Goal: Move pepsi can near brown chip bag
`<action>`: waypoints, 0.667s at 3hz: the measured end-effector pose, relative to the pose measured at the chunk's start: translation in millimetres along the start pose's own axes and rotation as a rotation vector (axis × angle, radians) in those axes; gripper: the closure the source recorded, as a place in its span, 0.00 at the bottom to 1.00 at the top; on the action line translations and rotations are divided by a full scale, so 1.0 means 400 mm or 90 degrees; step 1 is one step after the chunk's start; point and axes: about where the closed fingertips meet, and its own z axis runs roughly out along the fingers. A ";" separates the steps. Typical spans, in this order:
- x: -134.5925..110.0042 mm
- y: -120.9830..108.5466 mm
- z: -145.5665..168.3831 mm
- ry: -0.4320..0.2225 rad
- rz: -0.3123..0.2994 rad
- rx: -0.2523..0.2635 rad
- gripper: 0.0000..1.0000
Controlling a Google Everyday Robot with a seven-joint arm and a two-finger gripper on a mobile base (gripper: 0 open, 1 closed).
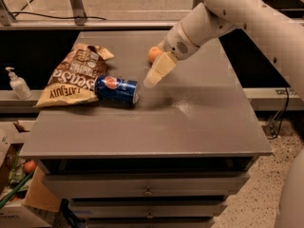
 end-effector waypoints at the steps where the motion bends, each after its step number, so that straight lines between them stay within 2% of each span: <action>1: 0.061 -0.036 -0.082 -0.035 0.025 0.020 0.00; 2: 0.106 -0.059 -0.165 -0.066 0.039 0.038 0.00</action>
Offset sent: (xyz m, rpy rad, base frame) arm 0.0070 -0.1255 0.0349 0.1474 -0.0477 -0.1298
